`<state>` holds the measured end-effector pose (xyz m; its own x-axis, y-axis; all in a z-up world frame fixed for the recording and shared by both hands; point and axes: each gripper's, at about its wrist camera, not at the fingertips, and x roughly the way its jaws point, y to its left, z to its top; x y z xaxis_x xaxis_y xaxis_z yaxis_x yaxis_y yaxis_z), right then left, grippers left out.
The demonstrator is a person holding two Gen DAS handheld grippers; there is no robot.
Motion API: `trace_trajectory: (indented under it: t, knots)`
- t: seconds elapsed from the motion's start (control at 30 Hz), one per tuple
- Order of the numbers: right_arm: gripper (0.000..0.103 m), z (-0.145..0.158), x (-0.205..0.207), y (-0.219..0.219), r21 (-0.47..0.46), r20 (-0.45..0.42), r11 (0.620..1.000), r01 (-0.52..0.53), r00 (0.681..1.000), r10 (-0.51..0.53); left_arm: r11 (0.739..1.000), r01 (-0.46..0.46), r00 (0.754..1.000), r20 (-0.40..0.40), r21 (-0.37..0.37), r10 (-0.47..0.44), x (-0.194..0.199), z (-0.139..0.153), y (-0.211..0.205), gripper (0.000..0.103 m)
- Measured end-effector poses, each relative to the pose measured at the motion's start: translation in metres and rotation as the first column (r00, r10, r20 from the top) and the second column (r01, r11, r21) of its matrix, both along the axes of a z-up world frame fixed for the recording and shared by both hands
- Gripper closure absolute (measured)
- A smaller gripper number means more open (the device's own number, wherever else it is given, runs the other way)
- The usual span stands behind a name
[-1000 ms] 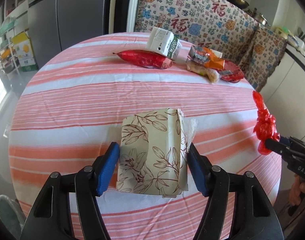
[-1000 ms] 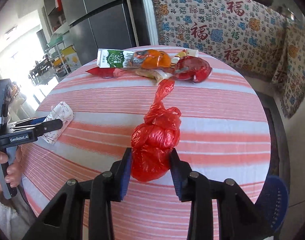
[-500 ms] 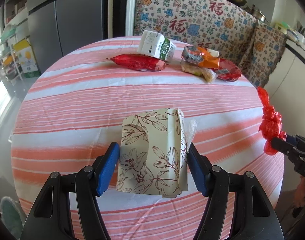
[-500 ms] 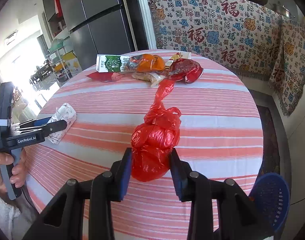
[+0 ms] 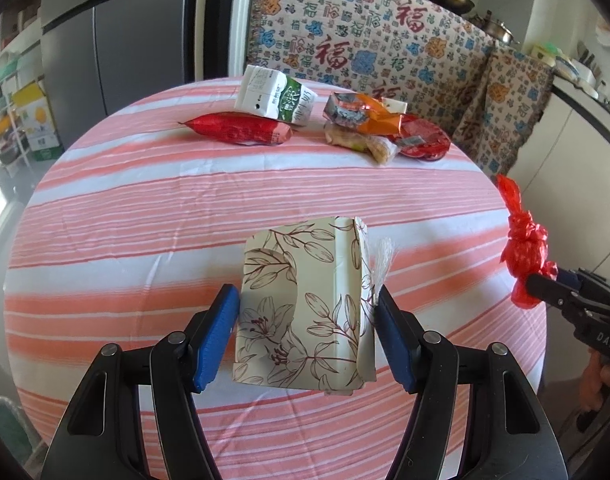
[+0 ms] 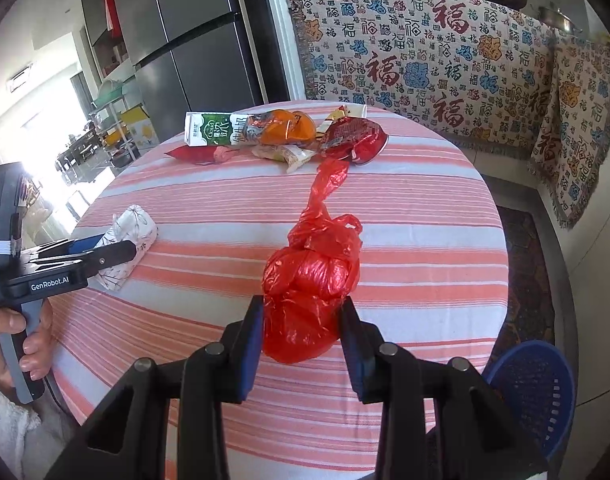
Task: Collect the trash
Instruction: 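Carry the tissue box and red bag over the wastebasket and open both grippers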
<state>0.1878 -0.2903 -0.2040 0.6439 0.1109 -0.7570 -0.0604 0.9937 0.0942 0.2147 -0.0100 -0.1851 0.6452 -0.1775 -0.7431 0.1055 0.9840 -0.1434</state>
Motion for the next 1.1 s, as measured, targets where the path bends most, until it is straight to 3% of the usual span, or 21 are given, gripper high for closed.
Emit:
trace_trajectory:
  t: [0.23,0.47,0.63,0.8,0.93,1.1]
  knots:
    - [0.067,0.011,-0.01,-0.016,0.001,0.024,1.0,0.024,0.999,-0.024,0.999,0.05,0.999,-0.001,-0.008,-0.05,-0.004,0.008,-0.027,0.035]
    - [0.067,0.034,-0.026,-0.07,-0.033,0.061,0.992,0.12,0.991,-0.118,0.983,0.181,0.983,0.02,-0.026,-0.18,-0.004,0.032,-0.096,0.035]
    - [0.067,0.049,-0.032,-0.137,-0.128,-0.002,0.967,0.218,0.975,-0.22,0.95,0.307,0.952,0.02,-0.058,-0.306,-0.002,0.041,-0.176,0.035]
    - [0.067,0.031,-0.048,-0.205,-0.27,-0.082,0.916,0.297,0.941,-0.329,0.906,0.412,0.91,-0.002,-0.097,-0.414,-0.002,0.032,-0.264,0.035]
    - [0.067,0.004,-0.073,-0.259,-0.216,-0.143,0.892,0.397,0.891,-0.431,0.877,0.467,0.88,-0.043,-0.115,-0.474,0.001,0.014,-0.327,0.035]
    - [0.067,-0.008,-0.09,-0.298,-0.137,-0.176,0.885,0.445,0.868,-0.464,0.852,0.508,0.85,-0.089,-0.126,-0.52,0.011,-0.009,-0.387,0.034]
